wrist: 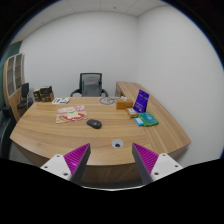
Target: Arrange mouse
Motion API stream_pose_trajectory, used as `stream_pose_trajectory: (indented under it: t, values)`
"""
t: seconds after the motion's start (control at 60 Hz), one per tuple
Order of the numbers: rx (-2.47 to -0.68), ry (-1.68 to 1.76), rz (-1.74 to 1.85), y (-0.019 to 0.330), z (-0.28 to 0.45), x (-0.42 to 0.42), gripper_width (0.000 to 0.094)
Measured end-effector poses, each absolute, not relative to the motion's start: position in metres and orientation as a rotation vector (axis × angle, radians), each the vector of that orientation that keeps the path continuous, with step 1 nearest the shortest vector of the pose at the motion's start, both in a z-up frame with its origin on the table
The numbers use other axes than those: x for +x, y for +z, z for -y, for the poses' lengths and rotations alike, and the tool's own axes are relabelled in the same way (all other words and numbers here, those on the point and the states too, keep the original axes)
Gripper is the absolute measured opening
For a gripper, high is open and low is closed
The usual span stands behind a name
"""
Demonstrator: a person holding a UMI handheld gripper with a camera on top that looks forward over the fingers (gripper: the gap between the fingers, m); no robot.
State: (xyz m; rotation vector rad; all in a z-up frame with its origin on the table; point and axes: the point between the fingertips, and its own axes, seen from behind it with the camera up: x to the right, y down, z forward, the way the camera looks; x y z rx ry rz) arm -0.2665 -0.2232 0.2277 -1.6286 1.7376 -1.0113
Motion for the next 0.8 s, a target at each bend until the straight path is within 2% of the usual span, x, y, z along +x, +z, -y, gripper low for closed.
stream_pose_trajectory:
  t: [0.433, 0.8]
  values:
    - [-1.614, -0.979, -1.71, 0.202, 0.218, -0.244, 0.0868]
    - [-1.602, -0.939, -1.633, 0.156, 0.188, -0.184, 0.0865]
